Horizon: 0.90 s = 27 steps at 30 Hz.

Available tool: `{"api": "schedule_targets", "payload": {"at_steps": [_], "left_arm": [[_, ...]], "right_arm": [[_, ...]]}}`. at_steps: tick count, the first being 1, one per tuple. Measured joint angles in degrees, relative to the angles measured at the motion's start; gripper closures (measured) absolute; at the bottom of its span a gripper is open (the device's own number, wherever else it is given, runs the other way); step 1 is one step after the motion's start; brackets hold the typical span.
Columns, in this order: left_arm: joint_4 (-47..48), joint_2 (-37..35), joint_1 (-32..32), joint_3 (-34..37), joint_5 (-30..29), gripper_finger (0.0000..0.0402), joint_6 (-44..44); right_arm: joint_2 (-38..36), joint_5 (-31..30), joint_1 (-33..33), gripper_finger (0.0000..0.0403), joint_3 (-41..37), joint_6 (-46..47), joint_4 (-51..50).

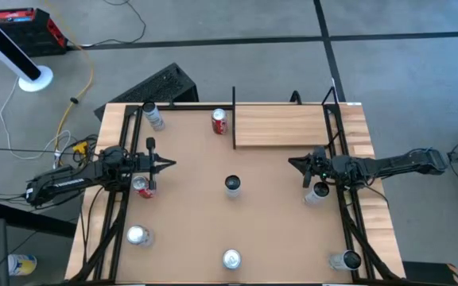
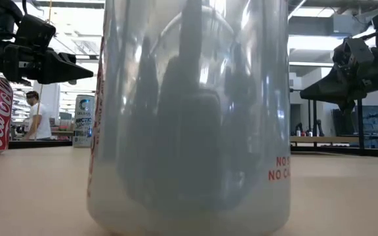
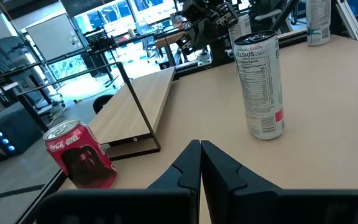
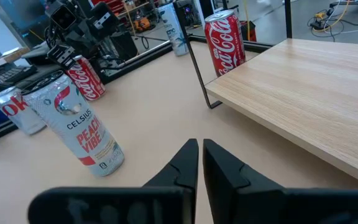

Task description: Place canned beverage on shelf

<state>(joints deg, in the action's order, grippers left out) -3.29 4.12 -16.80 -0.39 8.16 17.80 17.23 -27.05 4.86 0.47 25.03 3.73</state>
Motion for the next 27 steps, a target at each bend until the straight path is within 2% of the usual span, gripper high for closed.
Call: {"api": "schedule_targets", "payload": {"at_steps": [8, 14, 19, 27], "left_arm": [[0.0, 0.0, 0.0, 0.0, 0.0, 0.0402, 0.2], [0.3, 0.0, 0.0, 0.0, -2.2, 0.0402, 0.4], [0.3, 0.0, 0.0, 0.0, -2.3, 0.0402, -8.0], [-0.4, 0.0, 0.0, 0.0, -2.3, 0.0402, -20.6]], "right_arm": [[0.0, 0.0, 0.0, 0.0353, 0.0, 0.0, 0.0], [0.0, 0.0, 0.0, 0.0353, 0.0, 0.1, 0.0], [0.0, 0.0, -0.6, 0.0353, 0.1, 3.5, 2.8], [0.0, 0.4, -4.0, 0.0353, 7.8, -5.8, 8.9]]}}
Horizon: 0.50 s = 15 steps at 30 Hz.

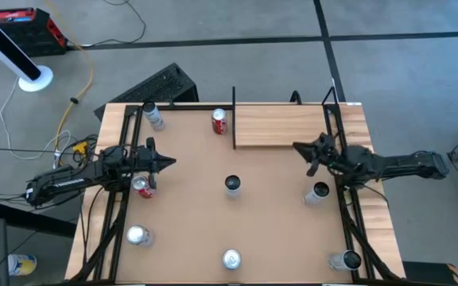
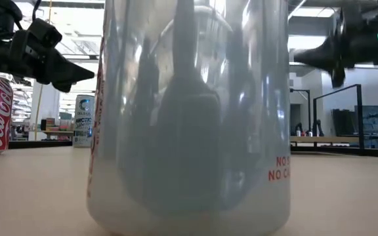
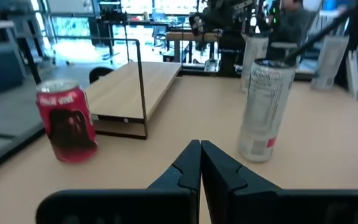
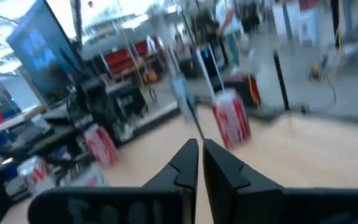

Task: Place canned beverage on shelf
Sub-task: Put the left white-pink soda can on the shelf

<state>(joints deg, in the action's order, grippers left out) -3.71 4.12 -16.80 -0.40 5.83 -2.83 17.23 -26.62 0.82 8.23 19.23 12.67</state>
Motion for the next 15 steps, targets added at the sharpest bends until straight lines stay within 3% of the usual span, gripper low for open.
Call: {"api": "schedule_targets", "payload": {"at_steps": [3, 9, 15], "left_arm": [[0.0, 0.0, 0.0, 0.0, -0.1, 0.0402, -3.1], [-0.2, 0.0, 0.0, 0.0, -2.7, 0.0402, -4.4], [-0.1, 0.0, 0.0, 0.0, -5.6, 0.0402, -6.4]], "right_arm": [[0.0, 4.1, -0.4, 0.0353, 4.6, -5.1, 0.0], [3.5, 23.7, 4.4, 0.0353, 14.2, -4.3, 0.3], [14.4, 19.2, 14.4, 0.0353, 24.5, -5.8, -3.4]]}}
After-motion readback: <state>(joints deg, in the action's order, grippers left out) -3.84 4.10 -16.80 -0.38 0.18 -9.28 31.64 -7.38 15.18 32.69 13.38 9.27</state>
